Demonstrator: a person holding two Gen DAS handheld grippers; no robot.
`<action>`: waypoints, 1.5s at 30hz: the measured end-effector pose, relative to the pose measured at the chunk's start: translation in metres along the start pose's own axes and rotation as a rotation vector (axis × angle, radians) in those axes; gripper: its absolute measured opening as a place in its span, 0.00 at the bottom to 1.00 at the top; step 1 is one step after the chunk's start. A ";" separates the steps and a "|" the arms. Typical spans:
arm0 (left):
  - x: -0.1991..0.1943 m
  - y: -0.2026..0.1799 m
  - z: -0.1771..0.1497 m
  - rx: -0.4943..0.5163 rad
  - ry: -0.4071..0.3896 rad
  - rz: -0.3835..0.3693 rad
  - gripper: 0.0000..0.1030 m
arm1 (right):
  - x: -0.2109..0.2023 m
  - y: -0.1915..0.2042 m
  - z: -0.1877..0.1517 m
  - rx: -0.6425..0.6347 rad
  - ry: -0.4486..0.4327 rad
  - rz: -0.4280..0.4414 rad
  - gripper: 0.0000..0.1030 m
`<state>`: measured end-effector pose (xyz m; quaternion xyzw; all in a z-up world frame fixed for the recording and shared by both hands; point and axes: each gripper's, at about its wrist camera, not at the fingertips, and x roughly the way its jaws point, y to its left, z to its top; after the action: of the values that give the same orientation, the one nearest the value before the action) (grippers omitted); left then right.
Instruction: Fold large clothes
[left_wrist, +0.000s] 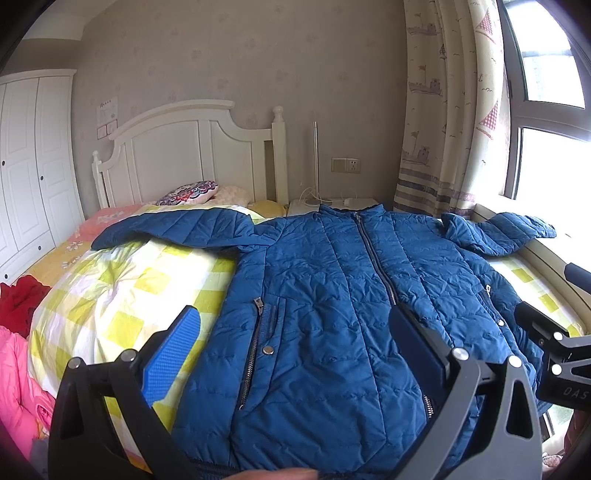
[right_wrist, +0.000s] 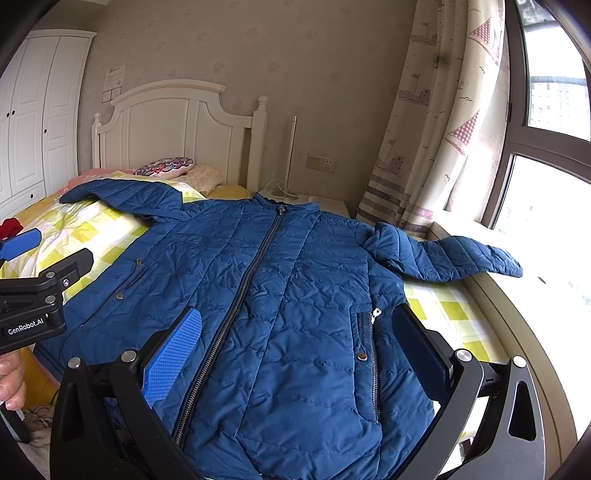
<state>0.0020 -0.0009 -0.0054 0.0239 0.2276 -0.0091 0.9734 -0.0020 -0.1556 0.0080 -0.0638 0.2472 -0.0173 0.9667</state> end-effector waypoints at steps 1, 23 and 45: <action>0.000 0.000 0.000 0.000 0.000 0.000 0.98 | 0.000 0.000 0.000 0.001 0.000 0.000 0.96; 0.001 0.005 -0.004 -0.003 0.012 0.005 0.98 | 0.004 0.000 -0.001 0.016 0.017 0.022 0.96; 0.014 0.003 -0.007 0.004 0.055 0.030 0.98 | 0.016 -0.002 -0.005 0.033 0.057 0.048 0.96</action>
<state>0.0113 0.0024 -0.0179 0.0296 0.2538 0.0057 0.9668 0.0094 -0.1593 -0.0036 -0.0414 0.2756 -0.0002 0.9604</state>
